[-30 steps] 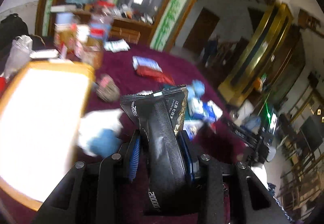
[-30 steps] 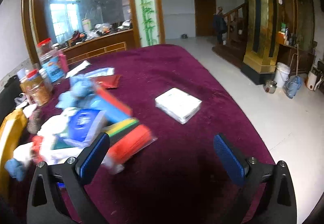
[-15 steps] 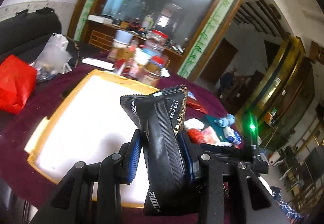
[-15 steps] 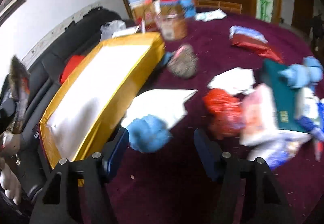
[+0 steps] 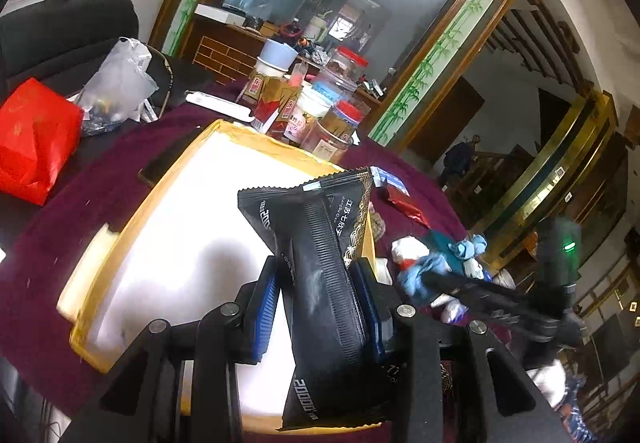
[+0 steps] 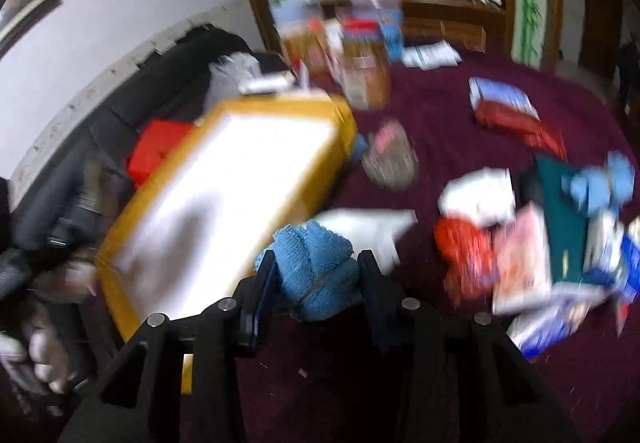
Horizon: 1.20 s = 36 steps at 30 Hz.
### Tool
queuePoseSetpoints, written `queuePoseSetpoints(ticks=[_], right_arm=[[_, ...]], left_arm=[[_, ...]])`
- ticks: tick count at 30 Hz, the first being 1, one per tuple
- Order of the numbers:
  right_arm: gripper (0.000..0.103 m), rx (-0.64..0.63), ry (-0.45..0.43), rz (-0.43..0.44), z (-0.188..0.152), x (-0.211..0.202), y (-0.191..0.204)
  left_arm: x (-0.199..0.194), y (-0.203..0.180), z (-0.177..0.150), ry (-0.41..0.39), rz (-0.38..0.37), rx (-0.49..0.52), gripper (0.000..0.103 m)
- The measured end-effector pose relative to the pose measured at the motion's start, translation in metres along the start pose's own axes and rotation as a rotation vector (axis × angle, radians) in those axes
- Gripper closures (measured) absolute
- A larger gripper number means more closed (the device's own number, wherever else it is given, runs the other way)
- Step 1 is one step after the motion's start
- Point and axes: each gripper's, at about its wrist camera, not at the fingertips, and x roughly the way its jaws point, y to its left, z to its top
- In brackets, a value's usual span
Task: Organize soft objects
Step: 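Carry black bag into tray with left gripper while right gripper carries blue towel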
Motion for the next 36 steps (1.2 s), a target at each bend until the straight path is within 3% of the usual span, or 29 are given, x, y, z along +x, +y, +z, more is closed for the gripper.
queuePoseSetpoints(ticks=[5, 10, 14, 16, 20, 23, 26, 28, 30, 36], right_arm=[[0.064, -0.033, 0.005, 0.017, 0.051, 0.026, 0.023], [0.064, -0.076, 0.027, -0.084, 0.079, 0.075, 0.027], [0.061, -0.103, 0.036, -0.138, 0.088, 0.101, 0.026], [0.038, -0.089, 0.041, -0.147, 0.093, 0.11, 0.019], [0.032, -0.022, 0.01, -0.112, 0.097, 0.098, 0.003], [0.032, 0.027, -0.03, -0.115, 0.096, 0.073, -0.009], [0.031, 0.067, -0.025, -0.114, 0.08, 0.05, -0.028], [0.031, 0.067, 0.017, -0.154, 0.06, 0.047, -0.039], [0.031, 0.071, 0.062, -0.166, 0.042, 0.05, -0.046], [0.031, 0.033, 0.153, -0.191, 0.002, 0.079, -0.038]], left_arm=[[0.045, 0.0, 0.03, 0.058, 0.026, 0.024, 0.064], [0.113, 0.015, 0.054, 0.166, 0.017, -0.033, 0.063], [0.147, 0.02, 0.062, 0.169, 0.002, -0.054, 0.062], [0.155, 0.029, 0.067, 0.152, 0.007, -0.098, 0.048], [0.147, 0.041, 0.069, 0.13, 0.019, -0.141, 0.045], [0.125, 0.041, 0.064, 0.082, 0.147, -0.068, 0.045], [0.105, 0.046, 0.052, 0.04, 0.336, -0.004, 0.038], [0.103, 0.057, 0.044, 0.08, 0.414, -0.022, 0.037], [0.106, 0.068, 0.037, 0.122, 0.429, -0.048, 0.037], [0.087, 0.055, 0.036, 0.029, 0.353, -0.079, 0.037]])
